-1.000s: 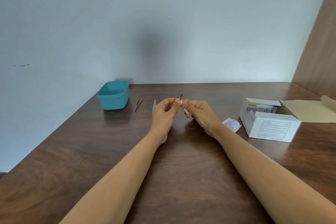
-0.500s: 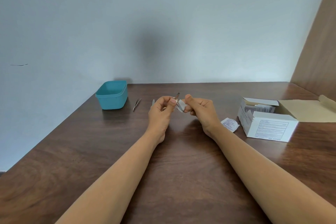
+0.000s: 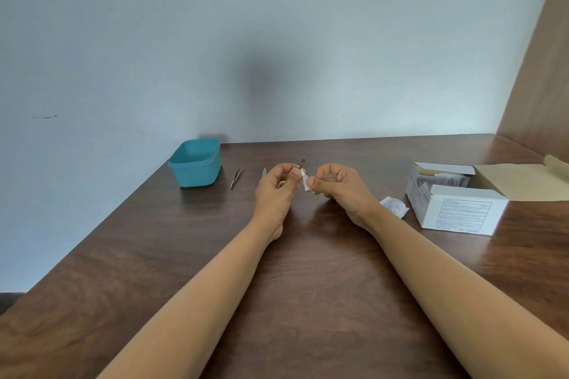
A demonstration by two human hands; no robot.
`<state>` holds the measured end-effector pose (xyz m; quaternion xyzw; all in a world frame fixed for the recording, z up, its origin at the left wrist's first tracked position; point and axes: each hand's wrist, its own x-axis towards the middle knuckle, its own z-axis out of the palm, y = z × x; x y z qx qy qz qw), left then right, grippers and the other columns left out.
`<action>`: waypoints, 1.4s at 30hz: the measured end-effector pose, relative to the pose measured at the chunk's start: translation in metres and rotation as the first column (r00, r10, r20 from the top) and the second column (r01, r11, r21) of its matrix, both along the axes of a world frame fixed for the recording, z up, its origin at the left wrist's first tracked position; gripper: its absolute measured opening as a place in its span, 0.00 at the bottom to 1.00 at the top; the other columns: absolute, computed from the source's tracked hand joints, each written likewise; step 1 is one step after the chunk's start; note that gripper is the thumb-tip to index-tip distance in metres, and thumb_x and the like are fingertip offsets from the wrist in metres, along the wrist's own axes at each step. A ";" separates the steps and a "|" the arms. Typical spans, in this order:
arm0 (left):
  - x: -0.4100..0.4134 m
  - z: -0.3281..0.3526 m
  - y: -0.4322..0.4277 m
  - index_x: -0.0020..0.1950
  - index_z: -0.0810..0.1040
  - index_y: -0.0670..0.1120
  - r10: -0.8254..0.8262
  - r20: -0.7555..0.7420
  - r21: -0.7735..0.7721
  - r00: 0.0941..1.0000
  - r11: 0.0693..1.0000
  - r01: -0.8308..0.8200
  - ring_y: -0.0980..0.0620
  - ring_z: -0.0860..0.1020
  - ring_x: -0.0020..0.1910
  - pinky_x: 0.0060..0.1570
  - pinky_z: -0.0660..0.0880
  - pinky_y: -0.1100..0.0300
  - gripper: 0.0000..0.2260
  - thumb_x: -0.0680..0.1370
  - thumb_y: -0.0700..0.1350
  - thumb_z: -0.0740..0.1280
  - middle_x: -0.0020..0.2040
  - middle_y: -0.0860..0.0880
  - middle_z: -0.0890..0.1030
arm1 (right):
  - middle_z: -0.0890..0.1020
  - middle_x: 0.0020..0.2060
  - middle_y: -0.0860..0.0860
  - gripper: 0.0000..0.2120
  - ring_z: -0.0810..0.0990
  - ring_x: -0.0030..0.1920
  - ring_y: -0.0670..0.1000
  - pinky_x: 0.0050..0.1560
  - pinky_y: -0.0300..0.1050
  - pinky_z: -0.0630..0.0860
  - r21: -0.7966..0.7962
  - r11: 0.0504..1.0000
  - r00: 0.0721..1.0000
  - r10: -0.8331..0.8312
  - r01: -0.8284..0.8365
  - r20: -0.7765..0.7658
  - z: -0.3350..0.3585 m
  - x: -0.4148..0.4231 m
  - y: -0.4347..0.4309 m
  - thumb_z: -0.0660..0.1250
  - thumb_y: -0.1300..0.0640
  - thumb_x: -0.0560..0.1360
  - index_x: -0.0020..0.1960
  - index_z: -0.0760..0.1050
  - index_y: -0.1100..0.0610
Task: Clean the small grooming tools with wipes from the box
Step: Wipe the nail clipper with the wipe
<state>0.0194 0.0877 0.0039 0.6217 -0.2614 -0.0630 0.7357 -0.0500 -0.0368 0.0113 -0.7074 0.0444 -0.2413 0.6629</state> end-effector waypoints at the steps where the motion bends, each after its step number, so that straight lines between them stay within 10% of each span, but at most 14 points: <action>1: 0.001 -0.001 0.000 0.43 0.81 0.54 0.002 0.005 0.012 1.000 1.000 -0.002 0.56 0.74 0.44 0.57 0.67 0.53 0.05 0.78 0.46 0.68 0.40 0.54 0.80 | 0.81 0.33 0.56 0.12 0.73 0.29 0.45 0.32 0.34 0.66 -0.005 1.000 1.000 -0.005 0.005 0.002 0.000 0.000 0.000 0.72 0.64 0.71 0.37 0.69 0.55; 14: -0.002 -0.001 -0.002 0.47 0.80 0.42 -0.074 0.123 0.021 0.990 0.997 0.072 0.66 0.72 0.29 0.33 0.66 0.75 0.02 0.77 0.40 0.69 0.38 0.53 0.80 | 0.74 0.32 0.55 0.16 0.67 0.29 0.46 0.34 0.38 0.64 0.165 0.986 0.997 -0.029 0.018 0.066 -0.002 0.002 -0.003 0.71 0.62 0.72 0.37 0.64 0.52; 31: -0.001 -0.001 0.000 0.44 0.79 0.48 -0.034 0.074 0.023 0.997 0.999 0.032 0.65 0.71 0.32 0.34 0.68 0.72 0.04 0.78 0.42 0.68 0.33 0.63 0.79 | 0.77 0.32 0.53 0.16 0.73 0.32 0.45 0.34 0.37 0.65 0.067 0.994 0.996 0.087 -0.089 0.037 -0.002 0.003 -0.005 0.66 0.64 0.76 0.37 0.62 0.51; 42: -0.001 0.001 -0.002 0.44 0.78 0.52 0.022 0.004 -0.052 1.000 0.998 -0.021 0.57 0.71 0.36 0.37 0.68 0.64 0.05 0.79 0.44 0.66 0.41 0.52 0.78 | 0.81 0.28 0.48 0.16 0.74 0.34 0.48 0.35 0.38 0.64 0.050 0.994 0.995 0.095 -0.096 0.020 0.001 0.001 -0.001 0.65 0.67 0.76 0.38 0.62 0.53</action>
